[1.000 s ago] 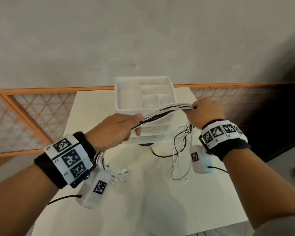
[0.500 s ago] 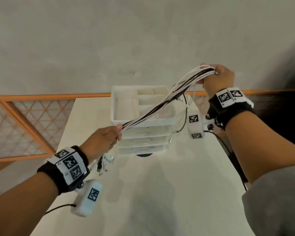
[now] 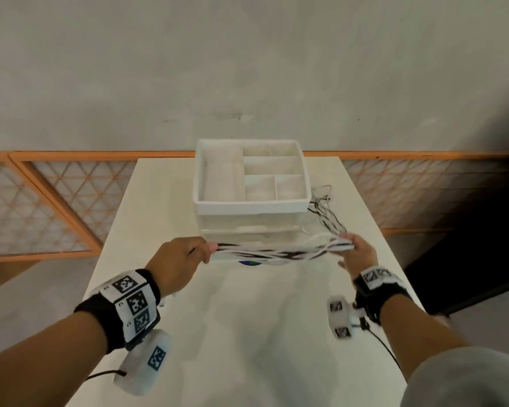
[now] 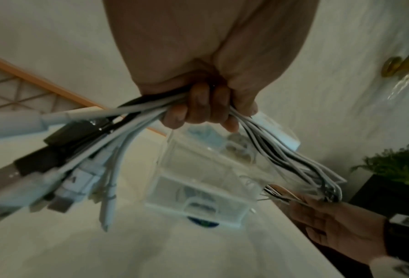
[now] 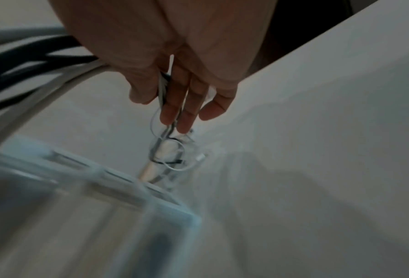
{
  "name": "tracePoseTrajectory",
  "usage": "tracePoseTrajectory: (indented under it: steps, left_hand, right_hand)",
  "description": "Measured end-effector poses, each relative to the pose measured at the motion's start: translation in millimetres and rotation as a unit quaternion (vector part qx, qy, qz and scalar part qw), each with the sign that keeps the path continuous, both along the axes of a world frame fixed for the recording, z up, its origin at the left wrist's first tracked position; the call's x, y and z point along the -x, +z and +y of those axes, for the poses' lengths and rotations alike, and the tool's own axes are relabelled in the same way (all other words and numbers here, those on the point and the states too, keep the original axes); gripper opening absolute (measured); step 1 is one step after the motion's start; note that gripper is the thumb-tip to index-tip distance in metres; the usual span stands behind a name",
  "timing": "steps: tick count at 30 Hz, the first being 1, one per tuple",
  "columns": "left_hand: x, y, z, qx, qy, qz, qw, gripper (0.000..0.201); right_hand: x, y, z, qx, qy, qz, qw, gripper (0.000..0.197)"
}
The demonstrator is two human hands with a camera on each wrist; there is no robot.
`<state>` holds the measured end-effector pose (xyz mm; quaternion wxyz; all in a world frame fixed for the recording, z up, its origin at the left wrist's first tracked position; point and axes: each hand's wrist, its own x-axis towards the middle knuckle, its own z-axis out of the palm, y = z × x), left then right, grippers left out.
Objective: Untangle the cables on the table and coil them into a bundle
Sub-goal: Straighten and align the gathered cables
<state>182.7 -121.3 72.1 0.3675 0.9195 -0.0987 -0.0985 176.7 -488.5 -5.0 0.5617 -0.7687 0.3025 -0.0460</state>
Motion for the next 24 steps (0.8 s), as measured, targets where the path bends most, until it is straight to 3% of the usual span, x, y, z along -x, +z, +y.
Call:
tracePoseTrajectory:
  steps: [3, 7, 8, 10, 12, 13, 15, 17, 18, 19, 21, 24]
  left_hand:
    - [13, -12, -3, -0.038, 0.001, 0.025, 0.999, 0.042]
    - [26, -15, -10, -0.053, -0.028, 0.036, 0.998, 0.041]
    - [29, -15, -12, -0.054, -0.037, 0.039, 0.997, 0.041]
    - [36, -15, -19, -0.054, -0.057, 0.05, 0.996, 0.041]
    - [44, -12, -28, -0.06, -0.07, 0.057, 0.994, 0.042]
    - [48, -11, -33, -0.065, -0.078, 0.055, 0.993, 0.043]
    - [57, -8, -44, -0.063, -0.092, 0.047, 0.993, 0.044]
    - [67, -7, -50, -0.055, -0.101, 0.043, 0.992, 0.044]
    - [72, -7, -50, -0.05, -0.107, 0.05, 0.992, 0.043]
    - [77, -9, -47, -0.043, -0.112, 0.062, 0.991, 0.042]
    - [85, -17, -33, -0.023, -0.117, 0.107, 0.987, 0.039]
    - [96, -36, -6, -0.029, -0.121, 0.171, 0.977, 0.031]
  right_hand:
    - [33, -38, -9, 0.053, 0.084, 0.112, 0.989, 0.032]
    - [59, -36, -14, 0.238, 0.192, 0.233, 0.923, 0.064]
    - [62, -27, -11, 0.269, 0.189, 0.219, 0.919, 0.067]
    - [70, -3, 6, 0.258, 0.173, 0.128, 0.942, 0.066]
    - [80, 24, 38, 0.203, 0.223, 0.013, 0.953, 0.066]
    - [86, 36, 59, 0.175, 0.276, -0.019, 0.945, 0.068]
    - [95, 41, 97, 0.178, 0.385, -0.027, 0.905, 0.066]
    - [102, 33, 122, 0.238, 0.437, 0.002, 0.867, 0.037]
    - [103, 29, 127, 0.248, 0.427, 0.011, 0.869, 0.018]
    - [103, 25, 128, 0.238, 0.41, 0.017, 0.881, 0.017]
    - [106, 17, 124, 0.227, 0.377, 0.002, 0.898, 0.038]
    - [115, 17, 128, 0.245, 0.358, 0.005, 0.901, 0.029]
